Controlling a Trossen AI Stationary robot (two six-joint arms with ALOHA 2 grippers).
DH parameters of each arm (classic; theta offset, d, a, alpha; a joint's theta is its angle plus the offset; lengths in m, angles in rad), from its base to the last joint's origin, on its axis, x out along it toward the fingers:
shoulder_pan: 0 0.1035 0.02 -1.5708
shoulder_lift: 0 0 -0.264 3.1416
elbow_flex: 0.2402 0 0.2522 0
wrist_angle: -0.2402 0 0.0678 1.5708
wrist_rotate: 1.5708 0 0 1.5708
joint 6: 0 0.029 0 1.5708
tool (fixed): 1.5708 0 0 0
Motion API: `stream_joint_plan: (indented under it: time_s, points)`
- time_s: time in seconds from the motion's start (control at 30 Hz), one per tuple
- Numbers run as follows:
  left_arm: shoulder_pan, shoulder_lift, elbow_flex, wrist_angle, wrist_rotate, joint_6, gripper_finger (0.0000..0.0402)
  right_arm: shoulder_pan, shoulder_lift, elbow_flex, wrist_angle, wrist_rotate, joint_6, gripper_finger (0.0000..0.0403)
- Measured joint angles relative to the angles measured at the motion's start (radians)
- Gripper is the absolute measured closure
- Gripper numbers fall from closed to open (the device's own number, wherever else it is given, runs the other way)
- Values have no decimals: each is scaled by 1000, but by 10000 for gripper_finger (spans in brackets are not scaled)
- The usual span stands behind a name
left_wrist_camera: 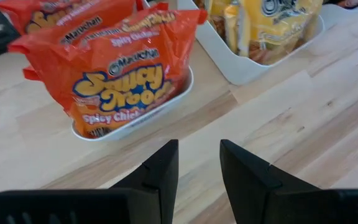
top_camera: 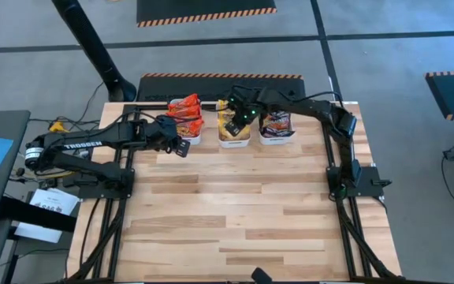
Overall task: Sort Maruchan noodles
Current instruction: Put the yellow noodle pack into the middle white bin, then return to Home Position
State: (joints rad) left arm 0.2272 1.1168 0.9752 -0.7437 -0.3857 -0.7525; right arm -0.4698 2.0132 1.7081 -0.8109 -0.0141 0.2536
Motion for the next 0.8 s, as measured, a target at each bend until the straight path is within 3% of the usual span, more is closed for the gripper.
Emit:
stream_joint_plan:
  time_s: [0.4,0.67,0.8]
  points:
    - [0,-66,0,0,110,99,297,-3,-3,76,-82,12,-34,305]
    - [-2,-234,0,-1,155,225,297,54,-5,214,-150,12,-47,305]
    - [-19,-343,-20,13,115,274,297,106,-5,279,-168,12,-38,305]
